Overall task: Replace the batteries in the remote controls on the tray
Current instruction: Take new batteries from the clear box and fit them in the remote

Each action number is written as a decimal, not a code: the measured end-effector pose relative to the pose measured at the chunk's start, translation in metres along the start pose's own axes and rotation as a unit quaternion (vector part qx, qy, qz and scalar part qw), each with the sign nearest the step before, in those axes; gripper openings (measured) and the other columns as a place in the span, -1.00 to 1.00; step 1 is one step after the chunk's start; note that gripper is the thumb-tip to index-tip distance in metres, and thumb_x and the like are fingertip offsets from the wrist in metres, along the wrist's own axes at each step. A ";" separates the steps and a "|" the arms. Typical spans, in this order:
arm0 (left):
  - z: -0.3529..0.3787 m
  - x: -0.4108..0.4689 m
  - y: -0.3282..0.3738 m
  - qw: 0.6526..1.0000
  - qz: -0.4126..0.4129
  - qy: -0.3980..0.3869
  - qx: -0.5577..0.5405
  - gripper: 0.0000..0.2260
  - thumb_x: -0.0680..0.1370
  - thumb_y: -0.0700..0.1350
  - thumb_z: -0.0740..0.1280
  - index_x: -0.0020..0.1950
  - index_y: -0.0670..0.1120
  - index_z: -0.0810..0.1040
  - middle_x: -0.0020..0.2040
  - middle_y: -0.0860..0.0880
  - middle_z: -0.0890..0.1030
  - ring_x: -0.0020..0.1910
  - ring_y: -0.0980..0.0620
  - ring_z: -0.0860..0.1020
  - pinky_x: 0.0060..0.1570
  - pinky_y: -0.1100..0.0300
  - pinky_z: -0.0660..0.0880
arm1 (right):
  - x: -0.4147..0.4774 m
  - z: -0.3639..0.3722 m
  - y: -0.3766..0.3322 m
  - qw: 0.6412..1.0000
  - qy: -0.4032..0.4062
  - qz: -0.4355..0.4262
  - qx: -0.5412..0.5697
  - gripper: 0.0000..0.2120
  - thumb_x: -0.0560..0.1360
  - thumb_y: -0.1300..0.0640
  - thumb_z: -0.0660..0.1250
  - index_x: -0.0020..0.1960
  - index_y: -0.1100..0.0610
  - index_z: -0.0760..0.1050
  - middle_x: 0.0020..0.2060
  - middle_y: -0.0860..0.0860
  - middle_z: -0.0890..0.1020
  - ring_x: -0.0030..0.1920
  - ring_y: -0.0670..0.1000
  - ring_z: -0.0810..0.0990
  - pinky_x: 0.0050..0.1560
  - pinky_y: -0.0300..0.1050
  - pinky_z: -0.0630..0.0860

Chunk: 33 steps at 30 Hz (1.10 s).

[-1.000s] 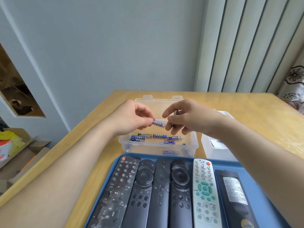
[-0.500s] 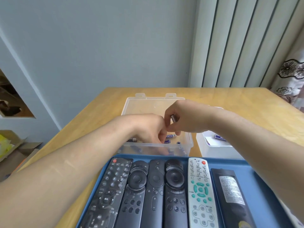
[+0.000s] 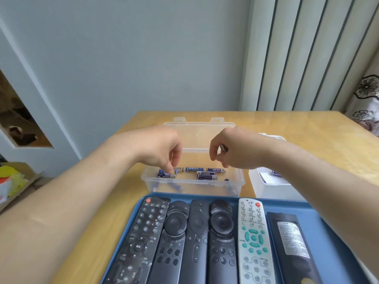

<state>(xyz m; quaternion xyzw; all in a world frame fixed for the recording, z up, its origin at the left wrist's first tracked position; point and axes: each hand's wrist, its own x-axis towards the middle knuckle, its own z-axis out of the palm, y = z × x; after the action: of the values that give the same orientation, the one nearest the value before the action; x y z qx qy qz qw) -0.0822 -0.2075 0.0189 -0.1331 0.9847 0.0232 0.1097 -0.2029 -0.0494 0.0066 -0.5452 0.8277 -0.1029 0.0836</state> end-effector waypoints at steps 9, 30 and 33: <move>0.016 0.007 0.009 0.985 0.024 0.016 0.170 -0.81 0.41 0.05 0.48 -0.12 -0.01 0.57 -0.37 0.12 0.40 -0.26 -0.03 0.47 -0.43 0.24 0.31 | 0.008 0.009 -0.017 0.995 -0.051 -0.021 -0.083 -0.85 0.45 0.08 0.46 0.01 0.08 0.64 -0.37 -0.11 0.50 -0.15 0.02 0.58 -0.32 -0.23 0.43; 0.018 0.005 0.015 0.986 0.027 0.025 0.164 -0.84 0.51 -0.03 0.38 0.03 -0.05 0.61 -0.25 0.06 0.50 -0.21 -0.01 0.51 -0.25 0.15 0.50 | 0.024 0.019 -0.020 0.991 -0.053 -0.041 0.119 -0.77 0.47 0.24 0.35 0.09 0.04 0.56 -0.39 -0.08 0.55 -0.39 -0.09 0.48 -0.35 -0.26 0.42; 0.019 0.006 0.015 0.991 0.021 0.012 0.133 -0.91 0.48 -0.02 0.41 -0.09 -0.02 0.63 -0.34 0.11 0.46 -0.26 0.00 0.50 -0.36 0.21 0.43 | 0.016 0.020 -0.013 0.977 -0.032 -0.029 0.209 -0.74 0.47 0.26 0.40 0.14 0.10 0.51 -0.26 0.06 0.66 -0.39 -0.05 0.53 -0.26 -0.14 0.50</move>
<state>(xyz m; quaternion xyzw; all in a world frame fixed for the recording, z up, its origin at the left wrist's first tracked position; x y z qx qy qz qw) -0.0881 -0.1931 -0.0006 -0.0967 0.9830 -0.1069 0.1136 -0.1925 -0.0710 -0.0097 -0.5427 0.7686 -0.2587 0.2189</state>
